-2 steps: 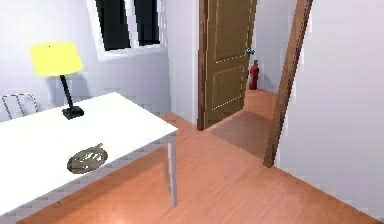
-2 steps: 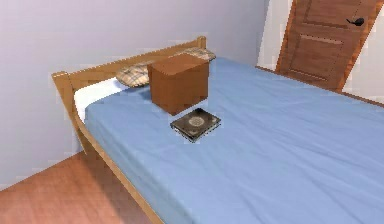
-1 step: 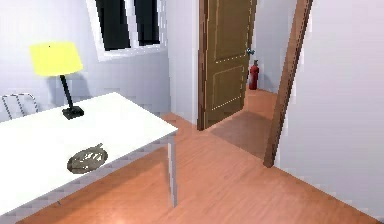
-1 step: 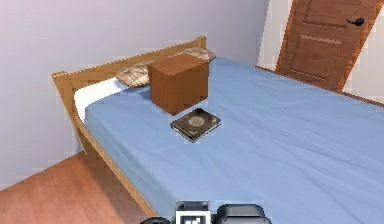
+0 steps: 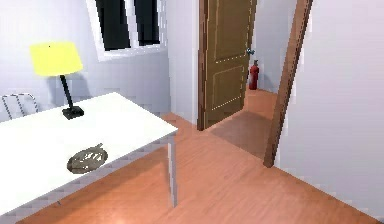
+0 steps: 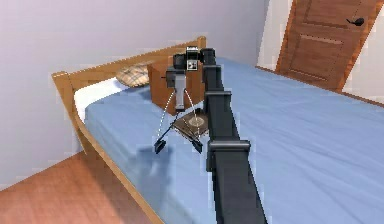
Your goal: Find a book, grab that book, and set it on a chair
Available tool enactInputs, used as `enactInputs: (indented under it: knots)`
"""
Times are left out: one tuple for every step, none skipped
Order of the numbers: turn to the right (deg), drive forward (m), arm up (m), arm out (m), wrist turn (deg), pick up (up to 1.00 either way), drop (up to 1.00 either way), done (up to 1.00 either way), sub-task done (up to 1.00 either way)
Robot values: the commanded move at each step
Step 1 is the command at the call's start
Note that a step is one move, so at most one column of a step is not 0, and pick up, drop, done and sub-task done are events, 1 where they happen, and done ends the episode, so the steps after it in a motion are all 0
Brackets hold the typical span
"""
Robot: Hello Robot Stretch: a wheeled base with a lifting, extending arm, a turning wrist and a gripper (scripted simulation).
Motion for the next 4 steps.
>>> enactInputs:
  knots:
    - [0.0,0.0,0.0,0.0,45.0,0.0,0.0,0.0,0.0]
    - [0.0,0.0,0.0,0.0,45.0,0.0,0.0,0.0,0.0]
    - [0.0,0.0,0.0,0.0,45.0,0.0,0.0,0.0,0.0]
    - [0.0,0.0,0.0,0.0,45.0,0.0,0.0,0.0,0.0]
